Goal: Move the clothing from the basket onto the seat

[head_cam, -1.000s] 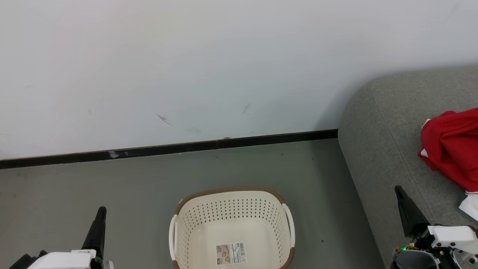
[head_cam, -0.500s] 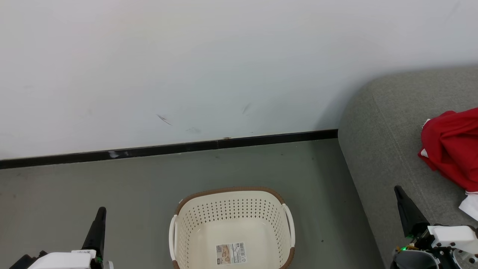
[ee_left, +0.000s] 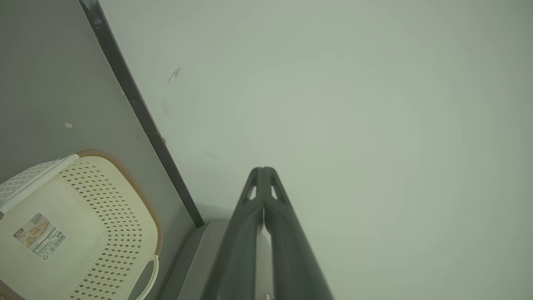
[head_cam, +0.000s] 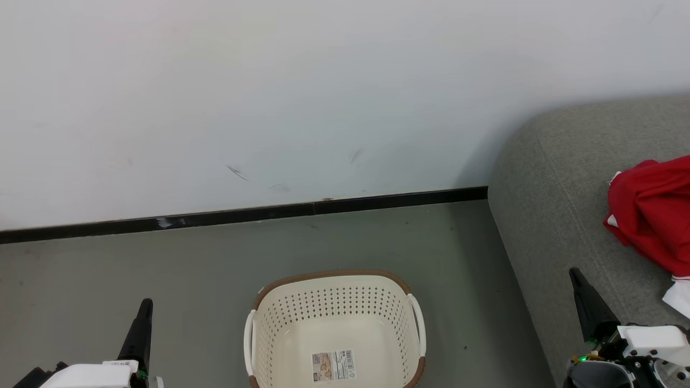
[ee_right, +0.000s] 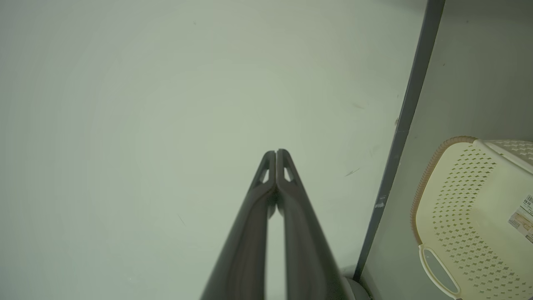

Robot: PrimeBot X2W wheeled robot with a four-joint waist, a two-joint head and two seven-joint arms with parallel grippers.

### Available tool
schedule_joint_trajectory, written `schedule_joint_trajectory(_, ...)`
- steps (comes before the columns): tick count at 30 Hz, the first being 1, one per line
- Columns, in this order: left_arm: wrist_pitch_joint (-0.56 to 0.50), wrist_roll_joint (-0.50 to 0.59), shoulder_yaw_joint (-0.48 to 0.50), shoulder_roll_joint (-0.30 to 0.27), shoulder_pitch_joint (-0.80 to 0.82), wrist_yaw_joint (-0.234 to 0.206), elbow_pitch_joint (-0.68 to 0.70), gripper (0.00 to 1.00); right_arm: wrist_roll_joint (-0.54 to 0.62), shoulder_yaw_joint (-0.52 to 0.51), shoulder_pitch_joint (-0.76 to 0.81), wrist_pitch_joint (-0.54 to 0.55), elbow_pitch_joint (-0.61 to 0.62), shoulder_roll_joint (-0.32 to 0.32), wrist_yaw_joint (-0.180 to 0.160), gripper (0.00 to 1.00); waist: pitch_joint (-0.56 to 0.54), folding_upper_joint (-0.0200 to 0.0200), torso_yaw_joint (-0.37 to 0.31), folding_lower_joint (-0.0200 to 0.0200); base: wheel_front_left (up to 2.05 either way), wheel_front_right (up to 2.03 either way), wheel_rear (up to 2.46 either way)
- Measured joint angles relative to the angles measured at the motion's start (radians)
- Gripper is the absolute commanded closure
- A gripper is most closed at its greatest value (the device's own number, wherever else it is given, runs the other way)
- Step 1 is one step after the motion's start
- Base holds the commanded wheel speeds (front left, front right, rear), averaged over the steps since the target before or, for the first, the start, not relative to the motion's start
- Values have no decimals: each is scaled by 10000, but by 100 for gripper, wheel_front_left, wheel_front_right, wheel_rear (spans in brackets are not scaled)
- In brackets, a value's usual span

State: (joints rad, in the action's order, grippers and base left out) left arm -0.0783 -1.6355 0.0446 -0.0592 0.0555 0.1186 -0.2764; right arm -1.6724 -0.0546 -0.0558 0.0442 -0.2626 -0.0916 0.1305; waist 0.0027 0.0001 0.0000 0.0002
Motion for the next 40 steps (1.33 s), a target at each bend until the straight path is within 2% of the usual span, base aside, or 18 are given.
schedule_joint_trajectory(40,-13,2,29,6,6,2,-15,100,0,-46,0,15,-6,17,0,100,0,0,0,-1,0,0,0)
